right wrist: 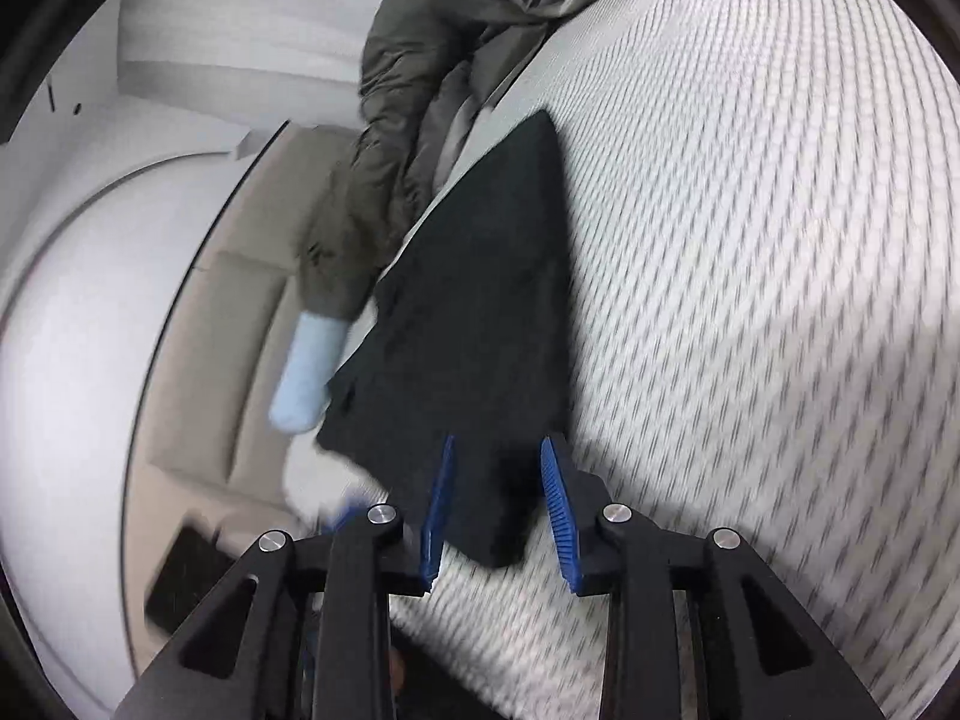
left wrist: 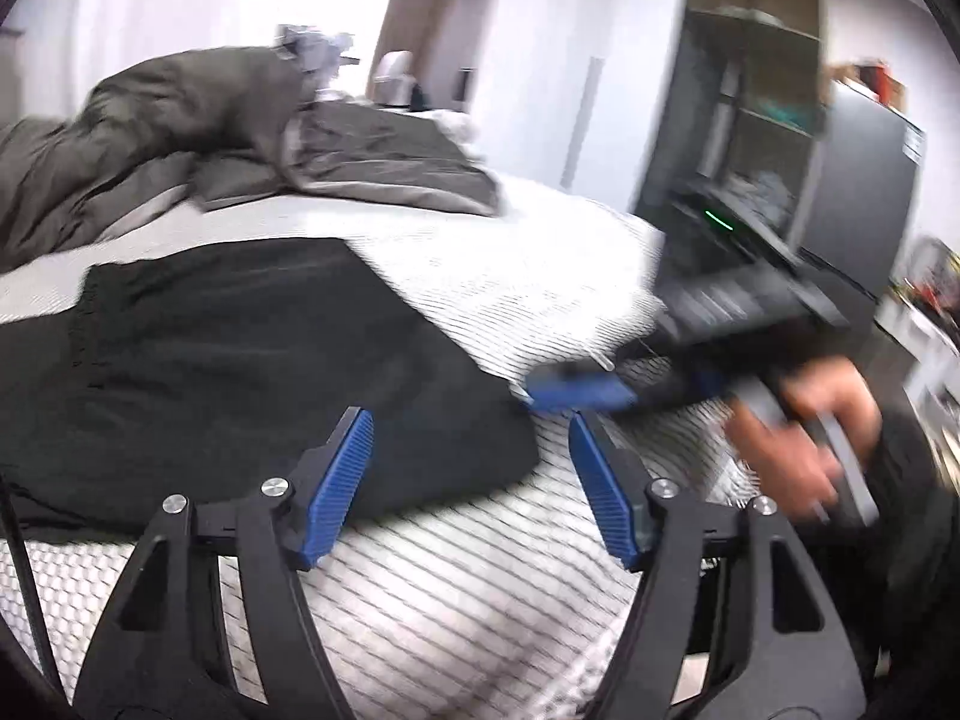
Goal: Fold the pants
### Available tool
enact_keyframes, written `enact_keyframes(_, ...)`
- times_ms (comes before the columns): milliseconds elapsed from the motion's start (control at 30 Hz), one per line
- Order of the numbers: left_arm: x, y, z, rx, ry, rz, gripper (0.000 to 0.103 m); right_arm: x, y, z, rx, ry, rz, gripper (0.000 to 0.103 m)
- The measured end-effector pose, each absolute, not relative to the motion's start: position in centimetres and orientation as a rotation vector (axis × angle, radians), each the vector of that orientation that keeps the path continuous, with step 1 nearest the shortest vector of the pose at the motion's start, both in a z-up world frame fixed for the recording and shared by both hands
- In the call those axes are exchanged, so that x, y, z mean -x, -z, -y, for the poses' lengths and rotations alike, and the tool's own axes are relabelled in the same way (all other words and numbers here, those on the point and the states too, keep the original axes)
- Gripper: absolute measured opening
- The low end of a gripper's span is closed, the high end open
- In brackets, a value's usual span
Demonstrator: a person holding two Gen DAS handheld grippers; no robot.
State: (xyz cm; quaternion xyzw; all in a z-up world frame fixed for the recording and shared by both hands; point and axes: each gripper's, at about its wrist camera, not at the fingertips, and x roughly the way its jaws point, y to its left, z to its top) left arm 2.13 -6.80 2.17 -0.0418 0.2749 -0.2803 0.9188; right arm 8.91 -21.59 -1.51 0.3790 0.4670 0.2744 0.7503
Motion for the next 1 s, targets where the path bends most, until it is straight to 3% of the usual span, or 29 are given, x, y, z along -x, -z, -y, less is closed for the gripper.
enact_keyframes(100, -5.5, -1.9, 6.3, 0.135, 0.504, -0.62, 0.065, -8.0, 1.9, 19.6, -0.738, -0.609, -1.065, 0.03)
enact_keyframes(167, -8.4, -1.6, 6.2, 0.158, 0.463, -0.683, 0.065, -8.6, 2.4, 18.3, -0.676, -0.597, -1.072, 0.011)
enact_keyframes(200, -9.6, -0.9, 6.2, 0.155, 0.436, -0.709, 0.065, -8.8, 2.5, 17.7, -0.642, -0.586, -1.081, 0.008)
enact_keyframes(367, -12.2, 1.5, 5.1, 0.203, 0.384, -0.783, 0.065, -6.4, 1.5, 17.6, -0.608, -0.626, -1.068, 0.004)
enact_keyframes(567, -12.1, 1.3, 5.0, 0.18, 0.39, -0.762, 0.065, -3.6, 1.3, 17.6, -0.568, -0.661, -1.09, 0.006)
enact_keyframes(600, -12.0, 1.2, 4.8, 0.188, 0.402, -0.757, 0.065, -3.2, 0.7, 18.2, -0.587, -0.654, -1.069, 0.008)
enact_keyframes(667, -11.4, 0.9, 4.5, 0.192, 0.408, -0.75, 0.065, -3.3, 0.0, 19.6, -0.622, -0.631, -1.023, 0.023)
enact_keyframes(733, -10.6, 0.8, 4.5, 0.183, 0.406, -0.755, 0.065, -3.8, -0.2, 20.5, -0.644, -0.585, -0.992, 0.029)
enact_keyframes(1000, -9.1, 0.9, 5.0, 0.135, 0.399, -0.747, 0.065, -7.4, 1.0, 22.0, -0.788, -0.57, -1.021, 0.029)
